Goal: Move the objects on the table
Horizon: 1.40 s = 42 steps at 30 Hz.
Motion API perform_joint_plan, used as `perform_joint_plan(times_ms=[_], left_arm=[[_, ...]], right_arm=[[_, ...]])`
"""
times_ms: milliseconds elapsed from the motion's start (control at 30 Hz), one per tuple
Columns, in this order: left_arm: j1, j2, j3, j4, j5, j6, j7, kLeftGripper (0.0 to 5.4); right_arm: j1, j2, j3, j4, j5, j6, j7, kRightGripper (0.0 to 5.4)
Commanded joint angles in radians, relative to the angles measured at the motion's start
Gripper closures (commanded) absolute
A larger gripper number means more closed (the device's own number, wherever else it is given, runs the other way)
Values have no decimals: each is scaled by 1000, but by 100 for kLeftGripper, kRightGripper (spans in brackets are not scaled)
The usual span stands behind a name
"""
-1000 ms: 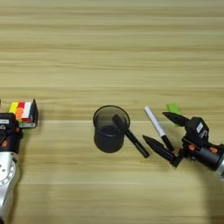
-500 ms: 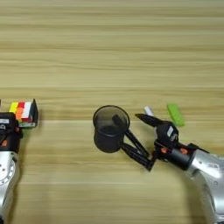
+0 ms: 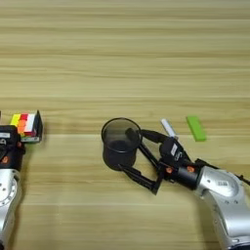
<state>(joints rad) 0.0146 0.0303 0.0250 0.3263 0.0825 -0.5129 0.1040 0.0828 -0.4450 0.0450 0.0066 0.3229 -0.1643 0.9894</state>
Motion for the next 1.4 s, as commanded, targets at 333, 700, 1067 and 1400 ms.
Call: perform_joint_plan(times_ms=[333,700,1067,1400], left_arm=[[6,4,-3,-16,12,14,0,0],[14,2,-4,-27,13,17,1,0],[16,4,-3,-29,12,18,0,0],[19,4,-2,-31,12,17,0,0]], right_arm=[[-66,29,30,67,-38,-42,-25,3],[-84,40,72,83,-56,-57,-21,3],[-125,72,88,143,-72,-69,-34,3],[-143,94,105,167,-83,-77,-43,3]])
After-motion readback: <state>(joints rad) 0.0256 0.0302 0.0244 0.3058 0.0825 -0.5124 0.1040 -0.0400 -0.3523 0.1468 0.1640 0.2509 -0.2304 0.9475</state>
